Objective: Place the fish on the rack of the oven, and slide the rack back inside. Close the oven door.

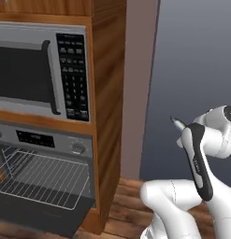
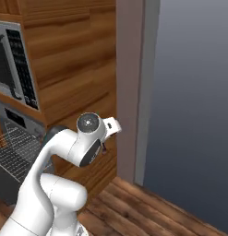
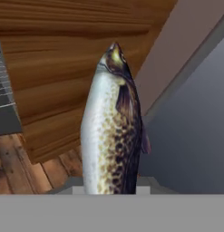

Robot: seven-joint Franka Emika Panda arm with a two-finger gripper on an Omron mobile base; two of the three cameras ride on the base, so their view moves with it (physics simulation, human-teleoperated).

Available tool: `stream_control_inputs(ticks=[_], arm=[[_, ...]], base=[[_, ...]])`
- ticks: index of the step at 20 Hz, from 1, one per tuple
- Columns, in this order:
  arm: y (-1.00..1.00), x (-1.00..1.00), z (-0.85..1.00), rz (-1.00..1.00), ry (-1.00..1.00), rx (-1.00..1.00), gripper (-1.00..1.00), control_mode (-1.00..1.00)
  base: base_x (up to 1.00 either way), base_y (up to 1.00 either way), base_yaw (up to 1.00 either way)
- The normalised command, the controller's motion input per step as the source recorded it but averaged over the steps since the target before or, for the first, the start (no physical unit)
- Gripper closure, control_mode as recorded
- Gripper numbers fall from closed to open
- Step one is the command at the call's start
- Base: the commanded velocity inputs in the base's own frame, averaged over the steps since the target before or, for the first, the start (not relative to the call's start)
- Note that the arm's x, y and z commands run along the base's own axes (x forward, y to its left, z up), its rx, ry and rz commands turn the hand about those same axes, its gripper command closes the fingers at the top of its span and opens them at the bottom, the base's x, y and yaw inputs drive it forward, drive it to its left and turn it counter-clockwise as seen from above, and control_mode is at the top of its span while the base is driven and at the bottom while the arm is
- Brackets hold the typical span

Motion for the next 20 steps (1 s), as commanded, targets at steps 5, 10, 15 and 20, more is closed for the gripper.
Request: stream_control_inputs(ticks=[5, 10, 15, 20], arm=[[0.0, 0.0, 0.0, 0.0, 0.0, 0.0, 1.0, 1.0], [0.0, 0.0, 0.0, 0.0, 0.0, 0.0, 1.0, 1.0], [0.0, 0.0, 0.0, 0.0, 0.0, 0.0, 1.0, 1.0], [0.0, 0.0, 0.0, 0.0, 0.0, 0.0, 1.0, 1.0]], base=[[0.1, 0.15, 0.58], [0.18, 0.22, 0.55], [0.21, 0.24, 0.49], [0.22, 0.17, 0.47]])
